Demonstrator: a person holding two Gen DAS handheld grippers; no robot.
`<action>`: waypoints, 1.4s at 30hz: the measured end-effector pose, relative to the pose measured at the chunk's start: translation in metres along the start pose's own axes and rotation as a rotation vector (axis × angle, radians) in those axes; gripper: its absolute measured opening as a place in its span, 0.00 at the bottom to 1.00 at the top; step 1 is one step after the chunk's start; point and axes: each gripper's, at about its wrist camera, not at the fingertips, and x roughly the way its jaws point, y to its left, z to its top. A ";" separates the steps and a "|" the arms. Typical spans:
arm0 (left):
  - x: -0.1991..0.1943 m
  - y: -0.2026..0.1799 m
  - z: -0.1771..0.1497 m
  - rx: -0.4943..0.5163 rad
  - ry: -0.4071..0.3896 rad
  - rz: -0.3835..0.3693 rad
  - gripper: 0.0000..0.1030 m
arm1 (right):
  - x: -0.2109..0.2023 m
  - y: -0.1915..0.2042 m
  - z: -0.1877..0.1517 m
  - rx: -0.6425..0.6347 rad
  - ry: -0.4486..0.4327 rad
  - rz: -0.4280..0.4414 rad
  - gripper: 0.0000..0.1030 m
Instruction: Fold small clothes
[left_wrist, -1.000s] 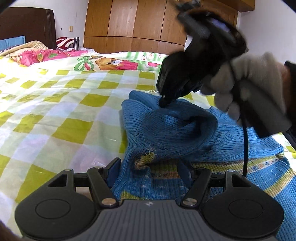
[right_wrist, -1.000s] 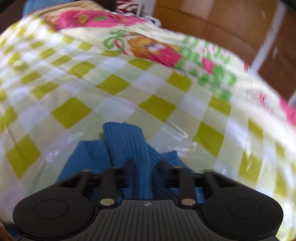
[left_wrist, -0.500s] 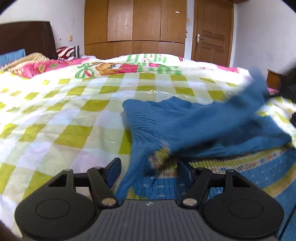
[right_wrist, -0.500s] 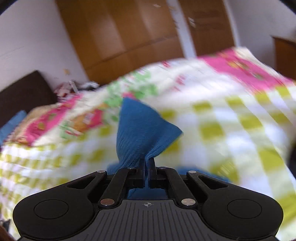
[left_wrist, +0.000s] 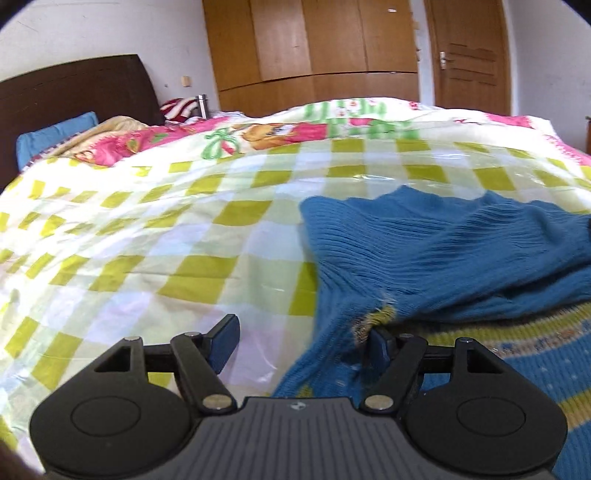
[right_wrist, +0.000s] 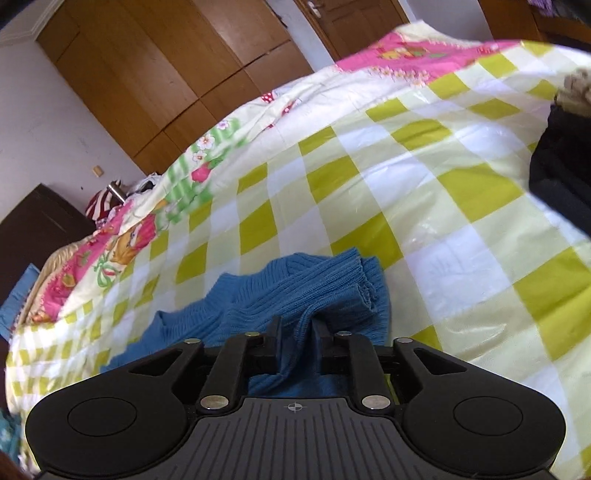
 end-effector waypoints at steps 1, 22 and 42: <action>0.000 0.002 0.000 -0.002 -0.004 0.016 0.81 | 0.003 -0.002 -0.001 0.029 0.004 0.001 0.20; -0.049 0.056 -0.002 -0.116 -0.036 0.018 0.84 | -0.074 0.079 -0.027 -0.520 -0.058 -0.039 0.11; -0.011 0.030 -0.004 -0.074 -0.048 -0.129 0.84 | 0.118 0.249 -0.076 -1.049 0.375 0.254 0.01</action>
